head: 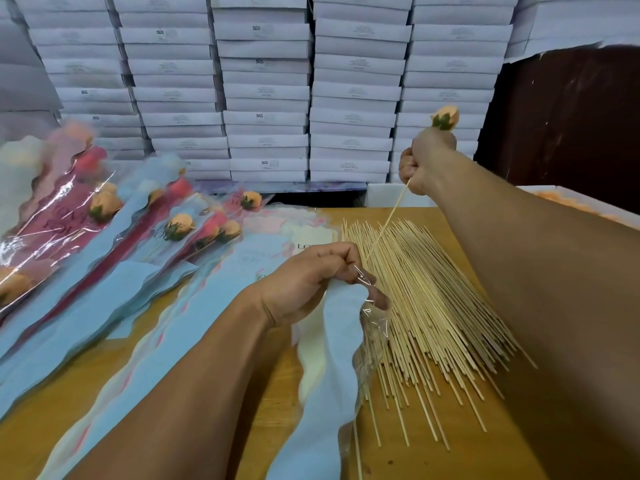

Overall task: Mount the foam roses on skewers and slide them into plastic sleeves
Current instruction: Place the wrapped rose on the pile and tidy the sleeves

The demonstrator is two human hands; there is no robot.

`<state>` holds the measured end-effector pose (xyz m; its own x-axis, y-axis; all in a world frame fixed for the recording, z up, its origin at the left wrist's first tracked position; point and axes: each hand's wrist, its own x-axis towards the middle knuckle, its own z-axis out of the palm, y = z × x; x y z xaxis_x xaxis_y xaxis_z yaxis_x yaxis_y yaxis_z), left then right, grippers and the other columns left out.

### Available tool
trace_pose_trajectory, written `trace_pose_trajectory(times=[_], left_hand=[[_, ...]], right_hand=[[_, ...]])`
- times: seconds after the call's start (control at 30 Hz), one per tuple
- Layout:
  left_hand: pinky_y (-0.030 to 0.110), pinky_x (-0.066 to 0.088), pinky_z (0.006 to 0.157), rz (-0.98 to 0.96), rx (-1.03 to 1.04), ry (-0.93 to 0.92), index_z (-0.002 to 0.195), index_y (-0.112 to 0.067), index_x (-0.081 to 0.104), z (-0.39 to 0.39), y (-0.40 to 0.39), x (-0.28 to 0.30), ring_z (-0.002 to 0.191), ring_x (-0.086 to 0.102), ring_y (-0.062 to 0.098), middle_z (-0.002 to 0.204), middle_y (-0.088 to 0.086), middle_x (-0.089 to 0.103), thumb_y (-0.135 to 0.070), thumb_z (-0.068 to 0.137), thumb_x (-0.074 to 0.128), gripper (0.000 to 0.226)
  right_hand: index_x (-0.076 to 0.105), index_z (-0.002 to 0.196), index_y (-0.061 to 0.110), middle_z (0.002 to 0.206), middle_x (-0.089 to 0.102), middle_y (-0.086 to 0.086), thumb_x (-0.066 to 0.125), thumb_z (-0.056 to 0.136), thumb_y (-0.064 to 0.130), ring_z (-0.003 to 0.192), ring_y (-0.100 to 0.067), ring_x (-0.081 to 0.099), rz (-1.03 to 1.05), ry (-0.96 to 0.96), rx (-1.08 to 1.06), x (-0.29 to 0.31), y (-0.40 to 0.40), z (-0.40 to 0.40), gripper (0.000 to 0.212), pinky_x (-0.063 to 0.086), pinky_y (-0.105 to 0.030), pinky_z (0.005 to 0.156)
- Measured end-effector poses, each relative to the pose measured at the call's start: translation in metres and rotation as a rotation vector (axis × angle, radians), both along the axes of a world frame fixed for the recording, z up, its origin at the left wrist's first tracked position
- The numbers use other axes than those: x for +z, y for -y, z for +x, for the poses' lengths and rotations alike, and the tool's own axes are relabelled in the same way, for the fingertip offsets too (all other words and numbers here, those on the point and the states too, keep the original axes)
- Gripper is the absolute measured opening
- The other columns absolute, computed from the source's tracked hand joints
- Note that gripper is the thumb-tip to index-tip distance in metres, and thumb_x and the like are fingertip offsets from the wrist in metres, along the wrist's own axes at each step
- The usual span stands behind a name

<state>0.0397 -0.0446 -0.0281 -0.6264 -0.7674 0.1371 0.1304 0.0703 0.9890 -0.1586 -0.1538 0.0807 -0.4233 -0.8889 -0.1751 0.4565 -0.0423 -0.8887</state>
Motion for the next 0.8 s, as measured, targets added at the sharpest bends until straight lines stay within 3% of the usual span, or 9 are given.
trace_pose_trajectory(times=[0.17, 0.27, 0.37, 0.47, 0.53, 0.63, 0.67, 0.8], left_hand=[[0.047, 0.033, 0.086, -0.055, 0.005, 0.032, 0.072, -0.008, 0.048, 0.002, 0.001, 0.001, 0.097, 0.049, 0.038, 0.093, 0.055, 0.047, -0.006, 0.078, 0.050, 0.006], [0.034, 0.048, 0.074, -0.062, 0.002, 0.018, 0.077, -0.006, 0.049, 0.001, 0.002, 0.001, 0.077, 0.063, 0.029, 0.078, 0.026, 0.061, -0.006, 0.080, 0.051, 0.003], [0.039, 0.039, 0.078, -0.093, 0.102, 0.045, 0.079, -0.006, 0.050, 0.000, 0.004, 0.000, 0.082, 0.049, 0.031, 0.084, 0.020, 0.052, -0.010, 0.077, 0.053, 0.005], [0.029, 0.037, 0.069, -0.143, 0.212, 0.066, 0.080, -0.010, 0.051, 0.001, 0.007, 0.001, 0.073, 0.046, 0.019, 0.076, 0.006, 0.049, -0.016, 0.078, 0.054, 0.008], [0.026, 0.038, 0.067, -0.158, 0.271, 0.046, 0.079, -0.011, 0.051, 0.001, 0.008, 0.001, 0.072, 0.047, 0.015, 0.075, 0.001, 0.051, -0.019, 0.079, 0.055, 0.009], [0.031, 0.041, 0.074, -0.169, 0.373, 0.011, 0.076, -0.014, 0.053, 0.002, 0.010, 0.002, 0.081, 0.054, 0.020, 0.086, -0.003, 0.064, -0.015, 0.087, 0.057, 0.012], [0.033, 0.041, 0.077, -0.170, 0.405, 0.001, 0.076, -0.014, 0.054, 0.002, 0.011, 0.002, 0.084, 0.055, 0.021, 0.089, -0.002, 0.066, -0.010, 0.092, 0.056, 0.017], [0.030, 0.041, 0.070, -0.162, 0.441, -0.049, 0.078, -0.011, 0.052, 0.002, 0.008, 0.004, 0.078, 0.052, 0.020, 0.081, 0.007, 0.057, -0.002, 0.098, 0.047, 0.022]], right_hand=[[0.032, 0.072, 0.018, 0.064, 0.023, 0.002, 0.022, 0.090, 0.002, 0.045, -0.011, 0.015, 0.040, -0.048, 0.029, -0.008, 0.004, 0.009, 0.026, 0.009, -0.018, 0.037], [0.034, 0.077, 0.018, 0.054, 0.030, 0.002, 0.019, 0.091, 0.001, 0.037, -0.009, 0.019, 0.091, -0.112, 0.126, -0.017, -0.002, 0.020, 0.026, 0.011, -0.018, 0.036], [0.036, 0.079, 0.017, 0.061, 0.034, -0.001, 0.018, 0.091, 0.000, 0.037, -0.009, 0.023, 0.091, -0.127, 0.215, -0.029, -0.010, 0.036, 0.028, 0.012, -0.016, 0.035], [0.049, 0.081, 0.012, 0.068, 0.048, -0.007, 0.025, 0.098, 0.005, 0.044, -0.014, 0.039, 0.093, -0.193, 0.383, -0.043, -0.025, 0.045, 0.030, 0.028, -0.017, 0.037], [0.062, 0.087, 0.010, 0.073, 0.064, -0.010, 0.034, 0.104, 0.018, 0.055, -0.020, 0.053, 0.117, -0.364, 0.540, -0.052, -0.038, 0.044, 0.034, 0.044, -0.023, 0.049], [0.076, 0.101, 0.018, 0.090, 0.066, -0.007, 0.039, 0.106, 0.035, 0.070, -0.020, 0.055, 0.088, -0.621, 0.728, -0.064, -0.059, 0.038, 0.041, 0.045, -0.028, 0.055], [0.079, 0.099, 0.022, 0.088, 0.064, -0.005, 0.040, 0.105, 0.036, 0.064, -0.016, 0.054, 0.058, -0.644, 0.780, -0.067, -0.066, 0.036, 0.042, 0.044, -0.026, 0.051], [0.075, 0.057, 0.033, 0.054, 0.052, 0.011, 0.039, 0.106, 0.030, 0.045, -0.003, 0.049, -0.039, -0.605, 0.901, -0.080, -0.089, 0.030, 0.060, 0.042, -0.021, 0.043]])
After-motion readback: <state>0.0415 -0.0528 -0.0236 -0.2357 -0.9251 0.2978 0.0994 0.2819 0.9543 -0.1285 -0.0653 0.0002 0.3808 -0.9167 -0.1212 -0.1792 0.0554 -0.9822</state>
